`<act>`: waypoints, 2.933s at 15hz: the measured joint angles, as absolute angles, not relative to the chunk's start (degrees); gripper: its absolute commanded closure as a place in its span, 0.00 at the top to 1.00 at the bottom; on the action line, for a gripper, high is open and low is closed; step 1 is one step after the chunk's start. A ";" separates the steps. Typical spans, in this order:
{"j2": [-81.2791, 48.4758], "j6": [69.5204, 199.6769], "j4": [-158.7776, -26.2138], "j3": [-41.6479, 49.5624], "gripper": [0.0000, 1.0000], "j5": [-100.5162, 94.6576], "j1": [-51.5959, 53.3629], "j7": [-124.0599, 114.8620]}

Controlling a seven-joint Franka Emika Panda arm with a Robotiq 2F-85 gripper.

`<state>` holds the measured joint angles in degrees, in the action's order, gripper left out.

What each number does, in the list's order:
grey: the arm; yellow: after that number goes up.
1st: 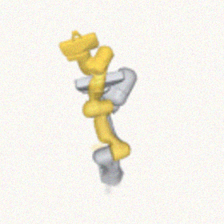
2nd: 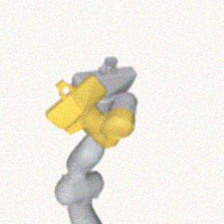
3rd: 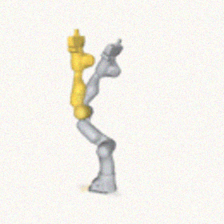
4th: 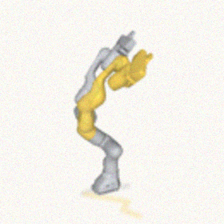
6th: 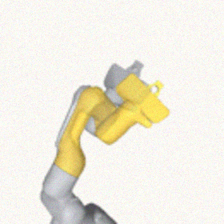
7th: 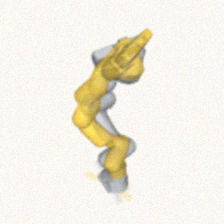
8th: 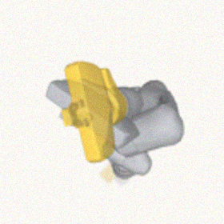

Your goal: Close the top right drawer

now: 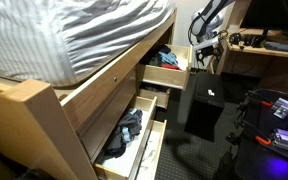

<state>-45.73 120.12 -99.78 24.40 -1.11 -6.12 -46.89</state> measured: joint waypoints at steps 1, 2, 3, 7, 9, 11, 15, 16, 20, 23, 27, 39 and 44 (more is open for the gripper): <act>-45.99 120.87 -99.78 23.52 1.00 -1.93 -6.43 -44.94; -46.67 122.00 -99.60 22.50 1.00 -2.55 -6.83 -42.89; -47.97 123.50 -99.18 21.58 1.00 -3.13 -7.21 -40.86; -55.85 129.48 -95.46 20.22 1.00 -4.87 -8.36 -32.78; -57.91 130.03 -94.03 20.21 1.00 -5.03 -8.72 -31.65; -58.00 130.03 -93.70 20.33 1.00 -4.99 -8.80 -31.40; -57.82 131.22 -94.05 19.43 1.00 2.29 -10.00 -31.54; -57.83 132.14 -94.08 18.85 1.00 4.40 -10.60 -31.52; -58.06 140.11 -94.33 15.73 1.00 11.76 -12.90 -31.49; -58.55 144.18 -93.82 14.00 1.00 14.91 -13.45 -31.57; -58.81 144.25 -93.47 13.83 1.00 15.09 -13.43 -31.44; -58.99 158.99 -91.51 3.23 1.00 22.81 -16.10 -22.15; -59.57 158.02 -89.12 13.14 1.00 14.46 4.38 -35.03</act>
